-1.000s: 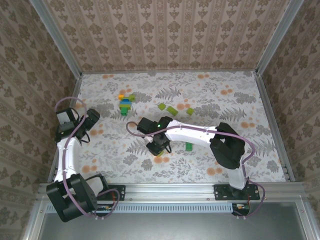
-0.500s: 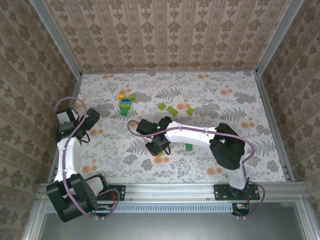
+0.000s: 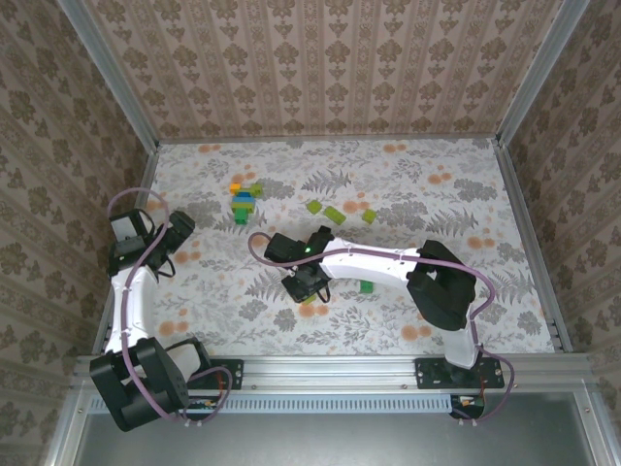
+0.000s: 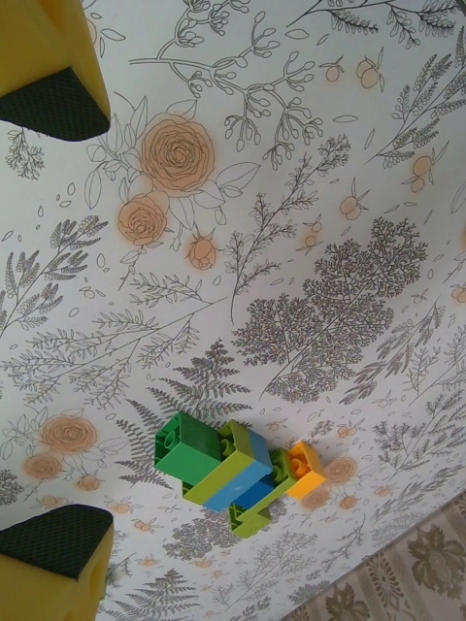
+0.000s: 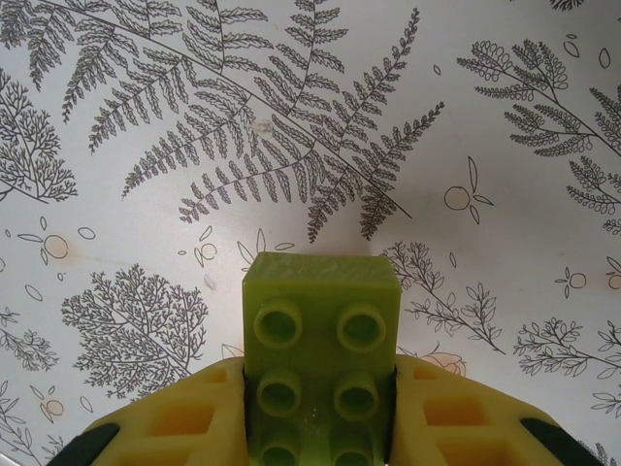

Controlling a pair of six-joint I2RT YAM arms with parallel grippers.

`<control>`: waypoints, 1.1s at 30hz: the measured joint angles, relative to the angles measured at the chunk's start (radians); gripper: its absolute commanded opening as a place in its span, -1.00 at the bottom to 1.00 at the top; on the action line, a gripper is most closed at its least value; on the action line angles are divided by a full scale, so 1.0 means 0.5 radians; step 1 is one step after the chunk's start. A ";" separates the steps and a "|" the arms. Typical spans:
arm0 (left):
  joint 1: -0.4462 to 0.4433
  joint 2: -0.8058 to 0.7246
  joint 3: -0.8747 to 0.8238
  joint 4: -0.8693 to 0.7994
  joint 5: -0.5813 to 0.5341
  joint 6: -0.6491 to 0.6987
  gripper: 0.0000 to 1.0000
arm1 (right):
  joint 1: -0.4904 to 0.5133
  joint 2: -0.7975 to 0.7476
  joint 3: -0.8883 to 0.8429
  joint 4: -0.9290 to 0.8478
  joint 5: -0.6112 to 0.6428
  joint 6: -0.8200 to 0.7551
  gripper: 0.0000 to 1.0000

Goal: Assemble a carrot with lego

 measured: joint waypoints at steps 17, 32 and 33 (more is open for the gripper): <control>0.000 0.004 0.000 0.001 -0.001 0.000 1.00 | -0.172 -0.204 -0.140 -0.116 0.027 -0.408 -0.42; -0.011 0.030 0.000 0.002 -0.022 0.000 1.00 | -0.171 -0.175 -0.142 -0.127 0.011 -0.877 -0.30; -0.011 0.030 0.000 0.002 -0.022 0.000 1.00 | -0.171 -0.175 -0.142 -0.117 0.003 -0.883 -0.29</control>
